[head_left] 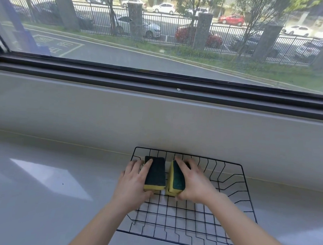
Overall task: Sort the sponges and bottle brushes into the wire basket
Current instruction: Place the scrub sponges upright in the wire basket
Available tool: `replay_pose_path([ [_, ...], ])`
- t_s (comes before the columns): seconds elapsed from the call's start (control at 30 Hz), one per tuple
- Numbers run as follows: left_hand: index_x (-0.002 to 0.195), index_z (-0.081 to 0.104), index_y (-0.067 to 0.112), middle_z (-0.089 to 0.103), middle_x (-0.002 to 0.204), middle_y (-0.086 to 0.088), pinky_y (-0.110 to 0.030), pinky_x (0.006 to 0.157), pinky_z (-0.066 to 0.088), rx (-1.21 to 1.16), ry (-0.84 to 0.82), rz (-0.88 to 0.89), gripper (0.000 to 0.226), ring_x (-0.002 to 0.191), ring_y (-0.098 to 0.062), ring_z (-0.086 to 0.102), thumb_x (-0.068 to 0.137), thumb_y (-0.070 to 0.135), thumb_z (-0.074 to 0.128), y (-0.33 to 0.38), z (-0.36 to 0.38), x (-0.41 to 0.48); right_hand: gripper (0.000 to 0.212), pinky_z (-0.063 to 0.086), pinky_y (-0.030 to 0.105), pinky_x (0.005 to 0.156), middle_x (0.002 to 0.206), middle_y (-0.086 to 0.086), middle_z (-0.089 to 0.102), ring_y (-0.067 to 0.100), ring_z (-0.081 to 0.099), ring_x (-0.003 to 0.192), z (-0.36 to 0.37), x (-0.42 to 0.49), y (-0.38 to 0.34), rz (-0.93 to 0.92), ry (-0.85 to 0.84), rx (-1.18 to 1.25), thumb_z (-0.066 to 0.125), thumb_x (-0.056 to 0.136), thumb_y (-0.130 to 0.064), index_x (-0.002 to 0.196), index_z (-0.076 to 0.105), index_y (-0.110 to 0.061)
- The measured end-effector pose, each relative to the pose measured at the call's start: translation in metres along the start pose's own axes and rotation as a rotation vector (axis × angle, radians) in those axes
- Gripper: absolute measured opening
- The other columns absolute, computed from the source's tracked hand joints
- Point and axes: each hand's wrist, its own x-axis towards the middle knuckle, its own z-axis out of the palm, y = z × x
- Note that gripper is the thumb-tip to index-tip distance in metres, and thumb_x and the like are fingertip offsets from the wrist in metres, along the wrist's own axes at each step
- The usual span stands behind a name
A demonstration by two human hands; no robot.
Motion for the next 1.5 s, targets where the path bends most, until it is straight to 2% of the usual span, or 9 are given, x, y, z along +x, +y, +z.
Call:
replay_pose_path([
  [0.23,0.150,0.020,0.030,0.040,0.146,0.005,-0.040,0.106,0.039,-0.029,0.008,-0.020,0.089,0.141,-0.024,0.023,0.073,0.039,0.064,-0.004,-0.002,0.000,0.114,0.050,0.031,0.094,0.142,0.005,0.031,0.029,0.050,0.122,0.014,-0.003,-0.004,-0.049,0.050,0.045,0.079,0.064,-0.044,0.155,0.011,-0.035],
  [0.43,0.152,0.016,0.030,0.035,0.150,0.005,-0.040,0.108,0.034,0.005,0.007,-0.019,0.090,0.144,-0.025,0.018,0.075,0.042,0.062,-0.004,-0.002,-0.001,0.127,0.047,0.039,0.102,0.149,0.004,0.027,0.030,0.038,0.132,0.012,0.002,-0.007,-0.015,-0.062,0.022,0.080,0.053,-0.054,0.152,0.002,-0.044],
  [0.57,0.152,0.012,0.030,0.032,0.151,0.003,-0.041,0.110,0.032,0.008,0.008,-0.019,0.092,0.144,-0.025,0.015,0.076,0.042,0.062,-0.004,-0.003,-0.002,0.129,0.051,0.038,0.101,0.151,0.005,0.028,0.030,0.048,0.131,0.016,0.003,-0.014,0.003,-0.038,0.080,0.083,0.054,-0.053,0.154,0.002,-0.043],
  [0.77,0.151,0.013,0.031,0.026,0.150,-0.007,-0.041,0.112,0.033,-0.028,0.014,-0.035,0.098,0.140,-0.028,0.017,0.069,0.038,0.068,-0.004,-0.006,-0.009,0.145,0.048,0.044,0.107,0.166,-0.004,-0.001,0.033,0.032,0.146,0.011,-0.006,-0.019,0.021,-0.027,0.055,0.088,0.045,-0.063,0.149,-0.012,-0.053],
  [0.93,0.151,0.018,0.030,0.030,0.148,-0.006,-0.041,0.112,0.033,-0.090,0.040,-0.045,0.094,0.139,-0.026,0.020,0.071,0.040,0.065,-0.001,-0.014,-0.019,0.142,0.043,0.045,0.111,0.167,-0.003,-0.007,0.032,0.018,0.151,0.003,-0.021,-0.023,0.044,0.016,0.052,0.087,0.049,-0.065,0.151,-0.012,-0.053],
  [1.07,0.151,0.020,0.030,0.031,0.148,-0.004,-0.040,0.112,0.032,-0.107,0.057,-0.053,0.085,0.140,-0.023,0.019,0.077,0.038,0.061,0.005,-0.022,-0.033,0.128,0.038,0.043,0.114,0.166,-0.008,0.001,0.023,0.011,0.151,-0.005,-0.041,-0.025,0.033,0.096,0.067,0.078,0.059,-0.069,0.156,-0.002,-0.046],
  [1.23,0.150,0.027,0.028,0.035,0.146,-0.002,-0.039,0.109,0.032,-0.094,0.054,-0.040,0.075,0.139,-0.022,0.022,0.083,0.039,0.059,0.023,-0.033,-0.059,0.091,0.027,0.030,0.116,0.159,-0.007,0.029,0.017,0.024,0.144,-0.008,-0.080,-0.029,0.014,0.218,0.103,0.067,0.085,-0.054,0.158,0.021,-0.027],
  [1.4,0.148,0.028,0.032,0.035,0.144,0.003,-0.038,0.109,0.030,-0.096,0.060,-0.038,0.069,0.137,-0.019,0.024,0.086,0.042,0.056,0.047,-0.044,-0.091,0.073,0.031,0.029,0.112,0.151,-0.011,0.039,0.012,0.030,0.139,-0.012,-0.129,-0.034,0.055,0.275,0.136,0.062,0.092,-0.048,0.155,0.032,-0.026],
  [1.5,0.144,0.037,0.030,0.040,0.140,0.005,-0.034,0.109,0.030,-0.139,0.104,0.027,0.062,0.131,-0.018,0.032,0.087,0.042,0.057,0.068,-0.048,-0.117,0.060,0.039,0.026,0.102,0.136,-0.013,0.050,0.008,0.039,0.130,-0.014,-0.168,-0.031,0.113,0.343,0.192,0.064,0.092,-0.045,0.146,0.046,-0.027],
])
